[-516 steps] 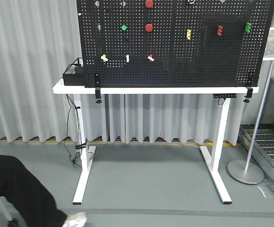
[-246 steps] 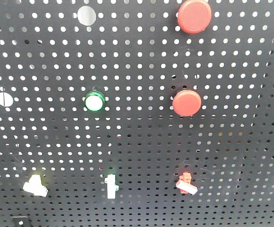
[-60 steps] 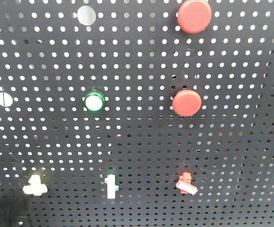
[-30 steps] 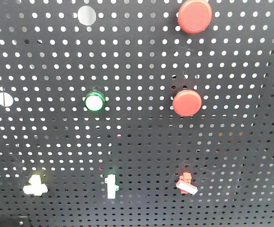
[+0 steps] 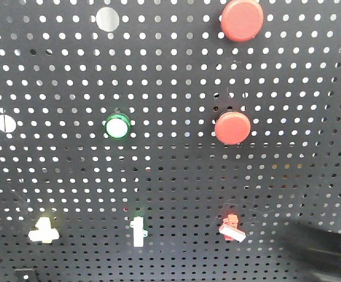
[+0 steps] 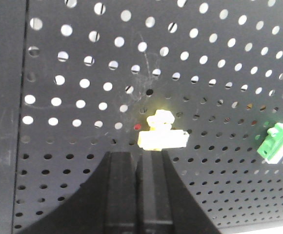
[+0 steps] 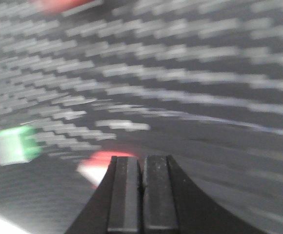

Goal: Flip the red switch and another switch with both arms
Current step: 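Move the right gripper to the red-and-white switch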

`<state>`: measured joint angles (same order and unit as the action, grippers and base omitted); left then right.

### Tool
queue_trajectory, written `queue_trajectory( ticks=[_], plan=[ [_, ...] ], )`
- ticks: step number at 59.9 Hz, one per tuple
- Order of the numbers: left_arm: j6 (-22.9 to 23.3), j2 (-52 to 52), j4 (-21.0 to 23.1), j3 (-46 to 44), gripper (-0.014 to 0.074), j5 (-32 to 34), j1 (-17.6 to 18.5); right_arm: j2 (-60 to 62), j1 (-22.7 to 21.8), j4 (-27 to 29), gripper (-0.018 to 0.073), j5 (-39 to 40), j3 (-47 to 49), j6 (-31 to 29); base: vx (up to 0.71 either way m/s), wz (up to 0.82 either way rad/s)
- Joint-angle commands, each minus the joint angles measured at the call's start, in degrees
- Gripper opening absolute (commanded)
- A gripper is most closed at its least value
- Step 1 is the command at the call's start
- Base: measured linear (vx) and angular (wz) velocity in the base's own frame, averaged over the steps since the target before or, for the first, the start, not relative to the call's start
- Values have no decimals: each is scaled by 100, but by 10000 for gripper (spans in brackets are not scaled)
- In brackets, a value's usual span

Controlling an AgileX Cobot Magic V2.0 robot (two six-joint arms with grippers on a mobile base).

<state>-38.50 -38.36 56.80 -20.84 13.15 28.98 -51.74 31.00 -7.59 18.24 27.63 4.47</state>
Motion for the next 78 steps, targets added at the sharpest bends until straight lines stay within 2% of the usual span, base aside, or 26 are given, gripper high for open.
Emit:
queue_trajectory(
  ticks=[1,12,21,28,43,50,57,71,78],
  plan=[
    [-12,10,-58,-161,2,308,39,-502,168,3,-6,838,450,-283,0,0],
    [-12,10,-58,-161,2,314,39,-1068,175,41,-6,1093,845,-245,0,0],
    [-12,10,-58,-161,2,355,39,-1259,175,143,-6,938,845,-191,0,0],
    [-12,10,-58,-161,2,454,39,-1362,175,436,-6,236,845,-191,0,0],
    [-17,10,-58,-161,2,739,39,-1362,395,510,-6,-1523,845,-168,0,0],
    [-17,10,-58,-161,2,790,39,-1356,492,505,-6,-1875,845,-190,0,0],
    [-17,4,-58,-161,2,777,39,-1316,498,505,-6,-1619,845,-190,0,0],
    [-11,4,-58,-161,2,698,39,-1105,498,505,-6,-59,845,-190,0,0],
    [-11,4,-58,-161,2,679,39,-1088,498,505,-6,280,845,-190,0,0]
  ],
)
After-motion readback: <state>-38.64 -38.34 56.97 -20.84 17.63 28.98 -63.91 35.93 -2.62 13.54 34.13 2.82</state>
